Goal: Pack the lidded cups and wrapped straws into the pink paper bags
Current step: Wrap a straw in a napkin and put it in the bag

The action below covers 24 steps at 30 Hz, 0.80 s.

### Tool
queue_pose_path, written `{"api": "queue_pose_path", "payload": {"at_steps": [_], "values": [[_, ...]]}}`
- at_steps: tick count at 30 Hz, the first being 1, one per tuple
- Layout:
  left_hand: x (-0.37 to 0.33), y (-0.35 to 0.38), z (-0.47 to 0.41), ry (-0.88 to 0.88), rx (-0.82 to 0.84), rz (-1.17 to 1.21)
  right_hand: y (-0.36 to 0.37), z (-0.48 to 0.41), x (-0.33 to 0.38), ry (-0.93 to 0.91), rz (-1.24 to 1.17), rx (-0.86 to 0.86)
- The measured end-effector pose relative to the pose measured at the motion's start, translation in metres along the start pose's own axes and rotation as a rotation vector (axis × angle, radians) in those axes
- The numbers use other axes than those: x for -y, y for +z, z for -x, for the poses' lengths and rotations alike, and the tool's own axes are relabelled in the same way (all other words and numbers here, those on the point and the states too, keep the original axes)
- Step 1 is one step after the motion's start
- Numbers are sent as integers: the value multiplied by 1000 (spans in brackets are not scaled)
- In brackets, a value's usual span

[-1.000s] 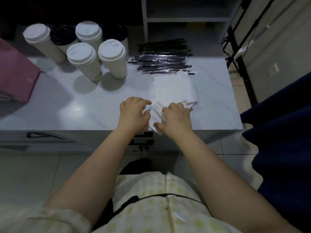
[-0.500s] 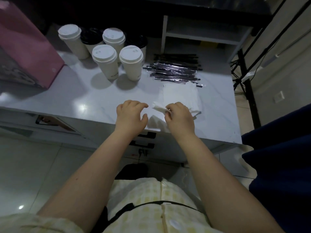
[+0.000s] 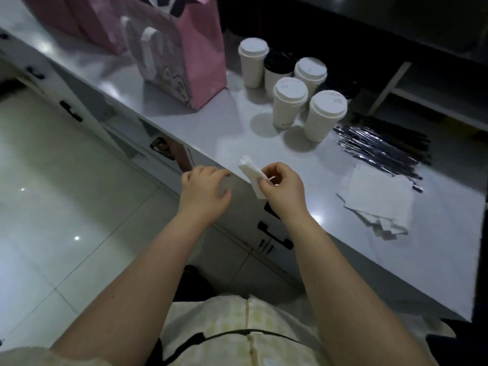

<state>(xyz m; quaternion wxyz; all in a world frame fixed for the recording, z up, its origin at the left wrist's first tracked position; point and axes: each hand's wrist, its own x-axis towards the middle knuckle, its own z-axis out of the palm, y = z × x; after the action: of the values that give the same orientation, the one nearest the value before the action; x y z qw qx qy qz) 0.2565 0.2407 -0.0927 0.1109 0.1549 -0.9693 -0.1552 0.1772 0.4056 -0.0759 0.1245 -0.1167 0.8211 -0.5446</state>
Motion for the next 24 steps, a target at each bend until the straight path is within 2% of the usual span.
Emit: {"api": "queue_pose_path", "payload": {"at_steps": [8, 14, 19, 24], "values": [[126, -47, -13, -157, -57, -43, 134, -50, 72, -155, 164, 163], [250, -95, -50, -226, -65, -55, 260, -98, 134, -300, 291, 177], [330, -137, -113, -220, -96, -24, 316, -145, 188, -409, 394, 73], [351, -187, -215, -71, -163, 24, 310, -198, 257, -482, 318, -110]]}}
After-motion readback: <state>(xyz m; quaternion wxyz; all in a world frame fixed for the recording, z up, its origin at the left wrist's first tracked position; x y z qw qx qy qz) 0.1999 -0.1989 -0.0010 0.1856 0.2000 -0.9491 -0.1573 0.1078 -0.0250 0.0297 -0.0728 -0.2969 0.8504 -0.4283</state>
